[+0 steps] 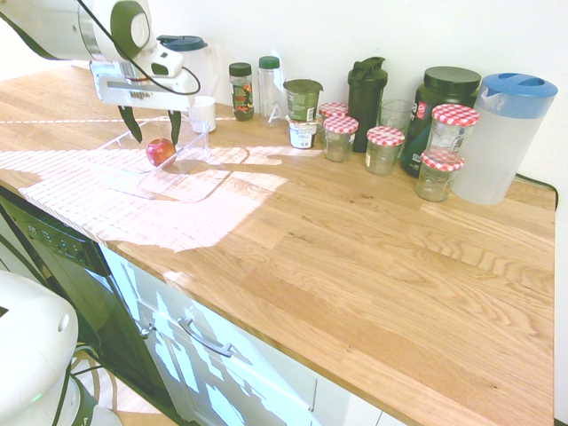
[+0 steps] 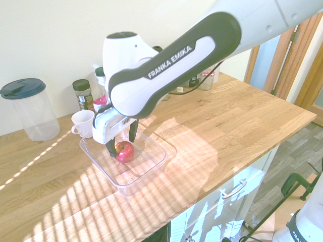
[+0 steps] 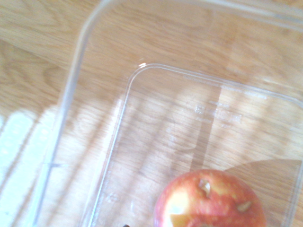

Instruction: Put the apple into the container

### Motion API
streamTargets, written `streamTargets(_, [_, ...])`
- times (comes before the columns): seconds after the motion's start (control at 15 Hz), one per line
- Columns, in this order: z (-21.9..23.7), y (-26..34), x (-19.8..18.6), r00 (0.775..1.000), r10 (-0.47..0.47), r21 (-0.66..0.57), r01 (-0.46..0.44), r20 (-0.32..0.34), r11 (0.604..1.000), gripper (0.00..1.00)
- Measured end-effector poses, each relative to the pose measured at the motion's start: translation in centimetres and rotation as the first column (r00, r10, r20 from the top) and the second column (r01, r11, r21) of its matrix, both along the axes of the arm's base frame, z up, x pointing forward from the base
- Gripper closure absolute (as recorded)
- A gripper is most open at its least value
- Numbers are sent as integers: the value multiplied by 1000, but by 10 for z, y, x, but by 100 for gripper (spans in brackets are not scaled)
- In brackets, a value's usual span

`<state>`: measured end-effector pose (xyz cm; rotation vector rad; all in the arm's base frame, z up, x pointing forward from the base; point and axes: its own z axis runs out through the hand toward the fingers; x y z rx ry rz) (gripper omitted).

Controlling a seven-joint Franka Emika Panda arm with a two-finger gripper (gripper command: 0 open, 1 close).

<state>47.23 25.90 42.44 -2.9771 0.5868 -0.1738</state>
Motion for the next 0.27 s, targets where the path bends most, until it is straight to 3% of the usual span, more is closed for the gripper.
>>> streamTargets(0.13, [51,-38,-8,998,-57,-23,57,1,998,0])
streamTargets(0.27, [79,-122,-2,982,-191,-38,190,-8,981,0])
